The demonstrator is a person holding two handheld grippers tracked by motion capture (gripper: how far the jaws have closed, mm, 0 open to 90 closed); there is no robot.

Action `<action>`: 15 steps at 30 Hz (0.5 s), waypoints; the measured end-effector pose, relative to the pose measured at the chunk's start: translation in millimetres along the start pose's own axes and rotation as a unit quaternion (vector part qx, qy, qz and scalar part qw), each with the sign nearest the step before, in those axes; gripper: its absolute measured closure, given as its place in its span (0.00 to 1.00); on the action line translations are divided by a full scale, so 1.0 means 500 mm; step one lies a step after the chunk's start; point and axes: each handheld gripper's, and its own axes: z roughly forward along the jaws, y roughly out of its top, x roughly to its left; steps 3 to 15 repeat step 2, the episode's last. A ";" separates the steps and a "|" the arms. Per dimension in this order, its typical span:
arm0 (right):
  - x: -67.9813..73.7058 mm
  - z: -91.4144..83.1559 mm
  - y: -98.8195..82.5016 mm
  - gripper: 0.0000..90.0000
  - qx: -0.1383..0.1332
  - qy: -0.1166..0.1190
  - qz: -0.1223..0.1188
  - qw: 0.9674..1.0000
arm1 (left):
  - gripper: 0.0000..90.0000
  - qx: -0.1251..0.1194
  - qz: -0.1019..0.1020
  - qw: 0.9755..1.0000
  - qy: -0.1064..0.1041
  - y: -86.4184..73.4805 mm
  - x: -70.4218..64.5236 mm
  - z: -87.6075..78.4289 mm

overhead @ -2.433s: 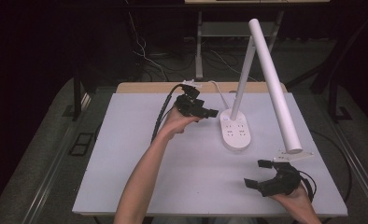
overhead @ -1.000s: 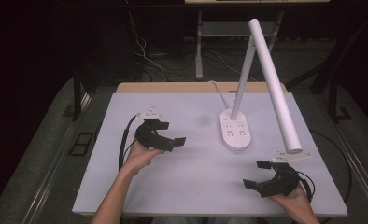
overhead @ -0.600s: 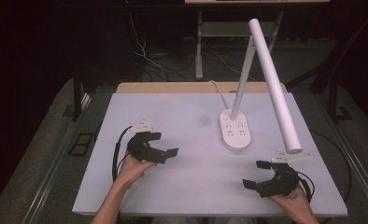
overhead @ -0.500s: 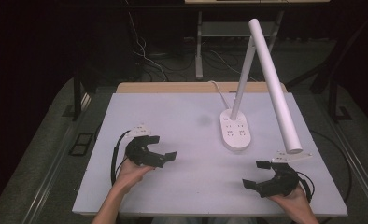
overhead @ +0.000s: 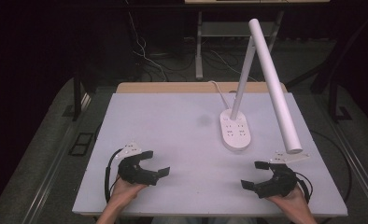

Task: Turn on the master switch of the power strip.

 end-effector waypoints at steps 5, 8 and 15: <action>0.002 0.002 -0.001 0.00 0.002 0.000 0.003 1.000 | 0.01 0.001 -0.003 1.000 -0.005 -0.005 0.000 0.001; 0.002 0.002 -0.001 0.00 0.002 0.000 0.003 1.000 | 0.01 0.001 -0.003 1.000 -0.005 -0.005 0.000 0.001; 0.002 0.002 -0.001 0.00 0.002 0.000 0.003 1.000 | 0.01 0.001 -0.003 1.000 -0.005 -0.005 0.000 0.001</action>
